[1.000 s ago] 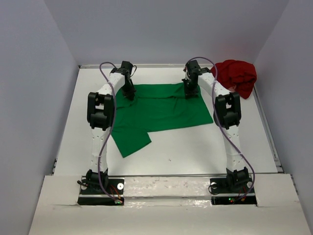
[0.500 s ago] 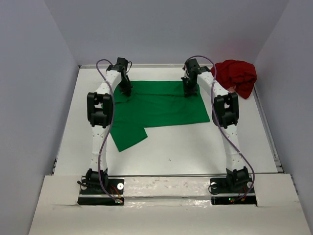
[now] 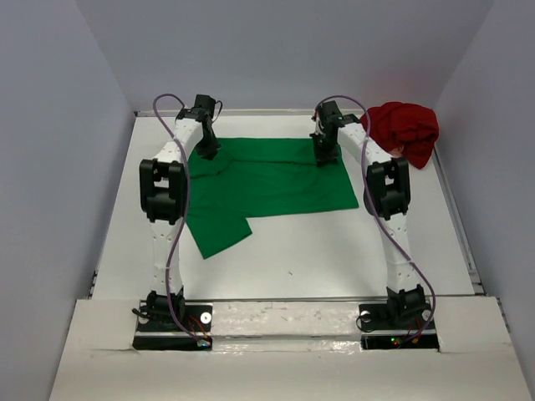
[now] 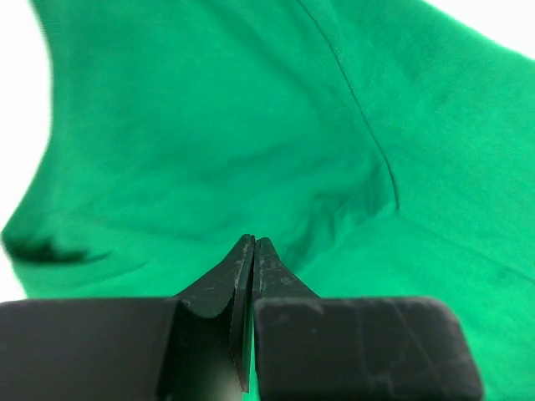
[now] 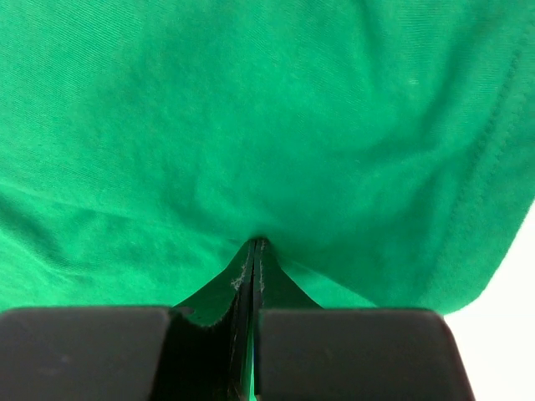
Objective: Fold and stack the t-shirts
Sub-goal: Fold the tshirt
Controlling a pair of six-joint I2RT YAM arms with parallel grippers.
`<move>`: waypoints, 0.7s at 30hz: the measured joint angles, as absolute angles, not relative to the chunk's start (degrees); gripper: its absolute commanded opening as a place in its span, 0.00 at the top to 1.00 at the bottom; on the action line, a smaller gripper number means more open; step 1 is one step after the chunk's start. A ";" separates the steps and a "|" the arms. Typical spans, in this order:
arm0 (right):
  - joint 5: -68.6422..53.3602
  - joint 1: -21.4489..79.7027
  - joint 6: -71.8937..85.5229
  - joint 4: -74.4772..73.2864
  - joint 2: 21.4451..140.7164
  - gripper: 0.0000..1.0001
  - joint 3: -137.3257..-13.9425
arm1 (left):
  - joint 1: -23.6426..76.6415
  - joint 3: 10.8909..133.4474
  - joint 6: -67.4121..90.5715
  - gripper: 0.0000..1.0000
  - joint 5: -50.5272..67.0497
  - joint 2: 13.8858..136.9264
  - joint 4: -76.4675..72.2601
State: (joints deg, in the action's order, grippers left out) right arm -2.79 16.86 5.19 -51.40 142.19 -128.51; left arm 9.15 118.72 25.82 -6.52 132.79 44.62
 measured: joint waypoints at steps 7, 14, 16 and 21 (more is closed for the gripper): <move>-1.45 16.86 4.27 -51.75 139.52 1.00 -127.26 | 9.45 116.97 26.30 0.76 -11.00 124.77 44.12; 0.30 17.26 4.34 -51.64 131.33 0.61 -124.33 | 12.38 112.99 26.83 0.42 -18.06 115.33 43.75; 0.95 17.76 4.51 -51.35 126.96 0.43 -121.08 | 13.50 108.95 27.03 0.22 -19.84 111.59 43.07; 1.34 19.16 7.86 -46.68 109.65 0.23 -102.72 | 14.13 88.47 27.70 0.15 -15.92 98.04 40.05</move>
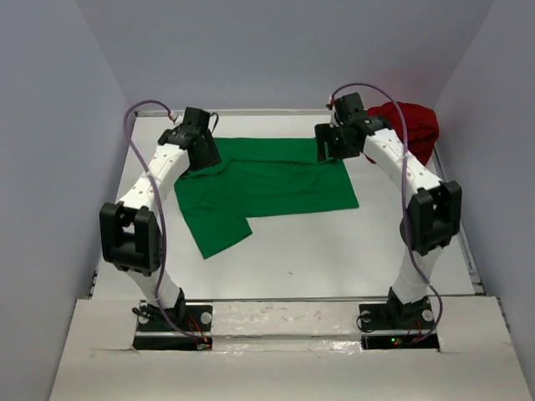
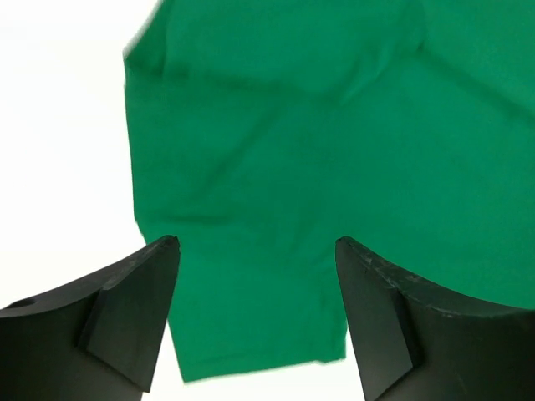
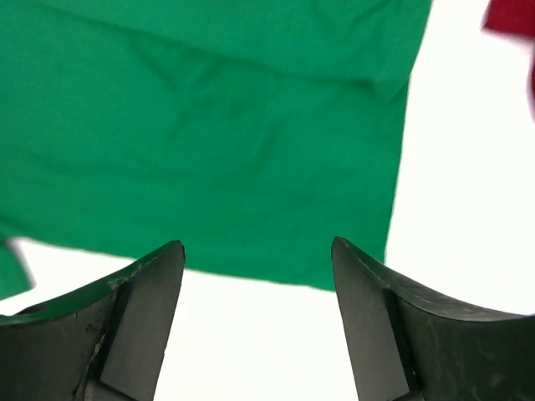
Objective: Fold and stack the t-shirts
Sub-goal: Fold the tshirt
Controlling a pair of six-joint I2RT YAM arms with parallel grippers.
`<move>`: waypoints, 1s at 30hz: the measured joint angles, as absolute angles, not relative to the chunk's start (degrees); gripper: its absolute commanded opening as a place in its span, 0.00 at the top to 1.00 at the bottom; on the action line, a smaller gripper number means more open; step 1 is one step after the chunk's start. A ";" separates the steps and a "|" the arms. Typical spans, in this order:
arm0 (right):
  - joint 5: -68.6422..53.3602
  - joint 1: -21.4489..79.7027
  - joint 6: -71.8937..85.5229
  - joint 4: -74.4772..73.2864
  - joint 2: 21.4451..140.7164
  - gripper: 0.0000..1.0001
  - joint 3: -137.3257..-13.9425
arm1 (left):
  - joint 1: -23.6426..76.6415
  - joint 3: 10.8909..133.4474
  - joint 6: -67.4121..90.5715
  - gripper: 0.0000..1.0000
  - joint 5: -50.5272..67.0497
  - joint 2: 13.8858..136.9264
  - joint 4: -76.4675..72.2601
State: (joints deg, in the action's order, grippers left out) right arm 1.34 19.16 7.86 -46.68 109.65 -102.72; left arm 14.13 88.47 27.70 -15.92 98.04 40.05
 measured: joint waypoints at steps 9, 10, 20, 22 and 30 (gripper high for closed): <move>-3.40 19.49 14.24 -37.58 87.68 0.26 -73.32 | 11.16 65.36 29.45 0.16 -5.54 81.89 37.67; -3.14 19.49 14.63 -37.26 87.57 0.26 -72.10 | 11.16 64.62 29.58 0.16 -4.38 80.12 37.71; -1.93 19.49 16.97 -35.83 86.85 0.27 -69.56 | 11.14 57.69 30.46 0.25 2.59 73.08 38.76; -1.96 19.49 17.21 -35.44 85.93 0.27 -69.58 | 11.16 56.23 30.48 0.25 2.48 73.08 40.18; -1.98 19.49 17.58 -35.33 85.01 0.27 -69.60 | 16.05 54.06 33.06 0.26 -4.45 70.11 45.47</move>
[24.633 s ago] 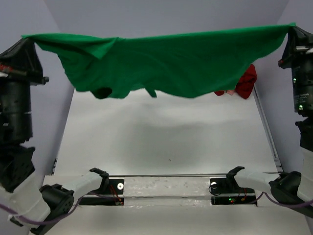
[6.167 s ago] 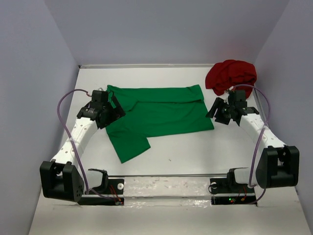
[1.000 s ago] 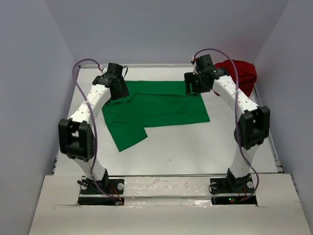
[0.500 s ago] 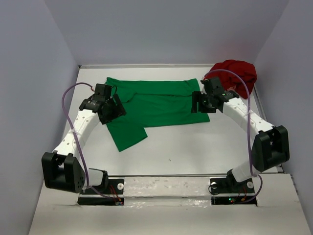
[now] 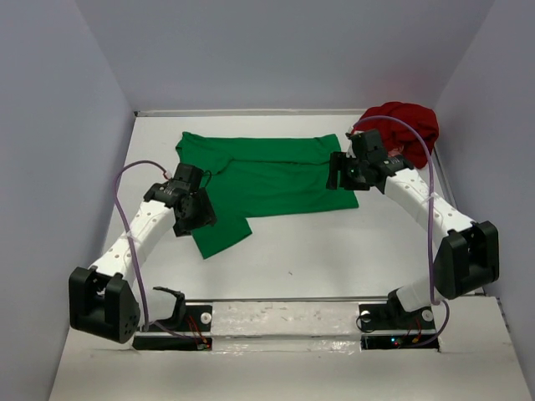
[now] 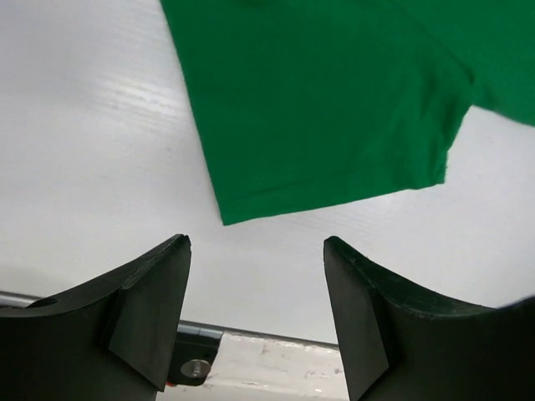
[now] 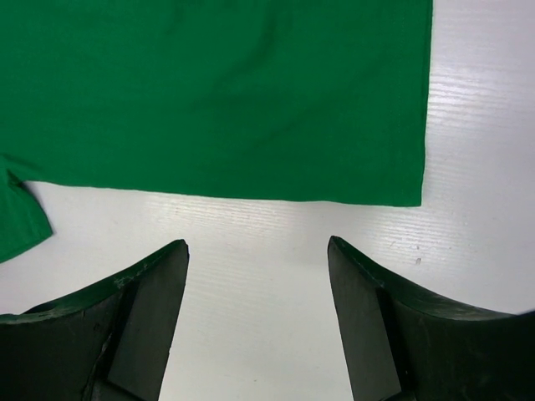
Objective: Fold and stack the t-shirts
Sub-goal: Fold the tshirt
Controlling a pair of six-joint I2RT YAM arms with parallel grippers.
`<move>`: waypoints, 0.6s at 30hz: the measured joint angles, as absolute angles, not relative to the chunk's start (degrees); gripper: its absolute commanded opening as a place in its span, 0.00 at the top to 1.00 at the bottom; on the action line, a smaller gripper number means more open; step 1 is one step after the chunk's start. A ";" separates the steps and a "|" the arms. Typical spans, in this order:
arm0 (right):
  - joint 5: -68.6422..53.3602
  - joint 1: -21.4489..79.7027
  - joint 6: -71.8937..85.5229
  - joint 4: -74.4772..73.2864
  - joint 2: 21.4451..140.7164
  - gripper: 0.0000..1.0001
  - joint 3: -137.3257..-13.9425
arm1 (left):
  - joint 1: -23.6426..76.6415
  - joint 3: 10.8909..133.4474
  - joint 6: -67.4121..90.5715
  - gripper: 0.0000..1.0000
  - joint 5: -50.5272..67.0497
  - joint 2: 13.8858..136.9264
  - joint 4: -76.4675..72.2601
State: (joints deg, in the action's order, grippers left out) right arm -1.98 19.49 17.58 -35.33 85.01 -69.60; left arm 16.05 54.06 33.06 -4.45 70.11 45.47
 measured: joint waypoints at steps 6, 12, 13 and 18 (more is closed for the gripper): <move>-2.07 19.49 17.58 -35.29 85.01 0.27 -69.60 | 18.79 49.84 36.62 0.30 -8.05 67.18 49.56; -2.44 19.49 17.56 -35.07 85.01 0.27 -69.60 | 22.26 46.39 40.38 0.34 -9.74 66.65 52.95; -2.57 19.49 17.54 -35.07 85.01 0.27 -69.60 | 23.49 46.39 41.10 0.34 -10.09 66.89 52.99; -3.03 19.49 17.50 -35.05 84.64 0.27 -69.60 | 26.76 46.39 42.78 0.34 -10.90 71.42 52.62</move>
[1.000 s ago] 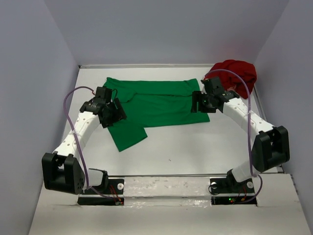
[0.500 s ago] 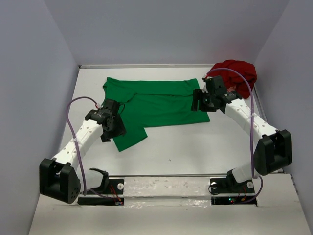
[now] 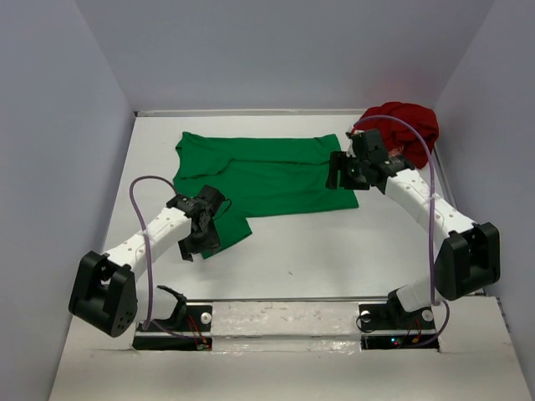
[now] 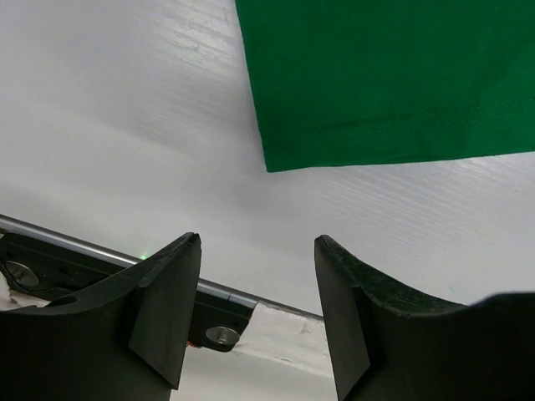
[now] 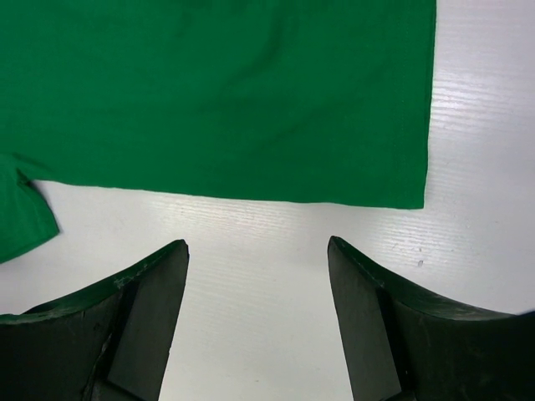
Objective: Fold and stack the t-shirts
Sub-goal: Fold the tshirt
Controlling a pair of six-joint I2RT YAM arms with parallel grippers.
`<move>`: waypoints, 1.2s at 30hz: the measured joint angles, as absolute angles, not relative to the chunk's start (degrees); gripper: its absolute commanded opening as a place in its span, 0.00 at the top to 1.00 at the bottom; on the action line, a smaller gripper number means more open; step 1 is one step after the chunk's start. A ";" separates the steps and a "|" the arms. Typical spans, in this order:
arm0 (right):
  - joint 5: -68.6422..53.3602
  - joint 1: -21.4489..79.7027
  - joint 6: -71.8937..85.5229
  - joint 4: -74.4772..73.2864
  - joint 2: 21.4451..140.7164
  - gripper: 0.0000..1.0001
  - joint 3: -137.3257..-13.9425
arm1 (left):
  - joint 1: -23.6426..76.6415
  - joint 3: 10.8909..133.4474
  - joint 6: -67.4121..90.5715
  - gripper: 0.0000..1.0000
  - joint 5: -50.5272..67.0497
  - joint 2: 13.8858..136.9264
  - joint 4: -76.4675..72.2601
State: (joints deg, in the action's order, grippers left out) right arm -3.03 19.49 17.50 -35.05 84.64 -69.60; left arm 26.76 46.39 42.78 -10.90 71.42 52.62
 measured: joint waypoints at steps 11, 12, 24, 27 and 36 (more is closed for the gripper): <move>-3.03 19.29 16.88 -34.98 81.97 0.27 -69.58 | 27.42 43.94 44.99 0.35 -10.50 76.64 48.71; -3.05 19.20 16.80 -34.98 81.89 0.27 -69.58 | 27.42 43.94 45.25 0.35 -10.26 76.86 48.36; -3.44 18.96 16.29 -34.87 79.85 0.27 -69.36 | 27.42 44.56 46.48 0.39 -9.78 81.06 45.34; -3.49 18.74 16.27 -34.87 79.50 0.27 -69.36 | 27.35 44.86 46.59 0.40 -9.78 81.84 44.73; -3.97 18.33 16.21 -34.61 79.31 0.26 -68.82 | 26.50 45.04 46.59 0.49 -9.78 83.31 43.00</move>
